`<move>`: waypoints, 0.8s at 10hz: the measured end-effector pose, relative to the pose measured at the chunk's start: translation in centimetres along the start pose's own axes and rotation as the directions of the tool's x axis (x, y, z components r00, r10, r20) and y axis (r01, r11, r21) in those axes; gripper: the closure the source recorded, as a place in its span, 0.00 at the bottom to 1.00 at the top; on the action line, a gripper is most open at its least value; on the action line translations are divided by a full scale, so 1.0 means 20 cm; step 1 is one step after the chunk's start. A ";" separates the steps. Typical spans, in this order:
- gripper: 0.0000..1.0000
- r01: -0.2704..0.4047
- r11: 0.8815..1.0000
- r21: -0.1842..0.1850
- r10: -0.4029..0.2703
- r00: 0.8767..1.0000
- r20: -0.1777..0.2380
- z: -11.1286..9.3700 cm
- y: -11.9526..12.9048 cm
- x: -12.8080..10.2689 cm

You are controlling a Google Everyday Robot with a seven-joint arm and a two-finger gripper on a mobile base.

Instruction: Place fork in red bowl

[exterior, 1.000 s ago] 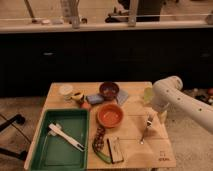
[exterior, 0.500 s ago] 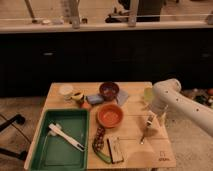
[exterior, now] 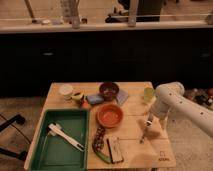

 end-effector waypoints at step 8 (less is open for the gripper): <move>0.20 0.166 0.986 0.001 -0.166 0.986 0.024 0.11 0.08 -0.21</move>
